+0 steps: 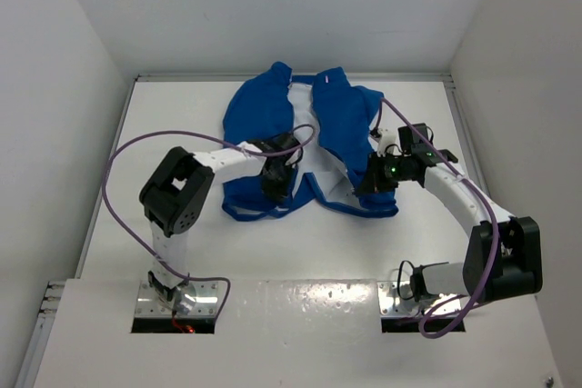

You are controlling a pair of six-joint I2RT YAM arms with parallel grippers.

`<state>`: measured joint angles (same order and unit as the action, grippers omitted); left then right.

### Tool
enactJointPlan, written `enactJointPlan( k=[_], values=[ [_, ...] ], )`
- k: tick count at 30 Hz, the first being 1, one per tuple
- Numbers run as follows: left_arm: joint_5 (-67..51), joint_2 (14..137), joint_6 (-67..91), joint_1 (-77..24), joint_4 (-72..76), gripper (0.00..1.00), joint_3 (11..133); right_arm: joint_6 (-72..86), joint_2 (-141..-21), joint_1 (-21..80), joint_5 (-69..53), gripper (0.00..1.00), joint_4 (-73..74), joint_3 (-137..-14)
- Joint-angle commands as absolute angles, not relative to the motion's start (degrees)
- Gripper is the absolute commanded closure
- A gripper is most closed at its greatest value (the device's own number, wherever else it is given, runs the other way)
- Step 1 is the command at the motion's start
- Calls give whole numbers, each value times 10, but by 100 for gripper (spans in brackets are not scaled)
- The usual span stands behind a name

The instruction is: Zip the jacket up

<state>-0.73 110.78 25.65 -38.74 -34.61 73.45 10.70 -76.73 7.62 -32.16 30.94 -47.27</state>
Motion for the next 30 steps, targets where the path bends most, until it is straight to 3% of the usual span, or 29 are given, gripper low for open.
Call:
enactJointPlan(
  k=[1,12,30],
  values=[
    [-37,1102,247,-358,-313,93,707,105,-759,64,-330,100,301,-480],
    [-172,947,212,-246,-231,91,614,94,-767,71,-332,100,310,-486],
    [-281,907,151,-50,-207,89,587,77,-749,-49,-333,100,370,-472]
  ],
)
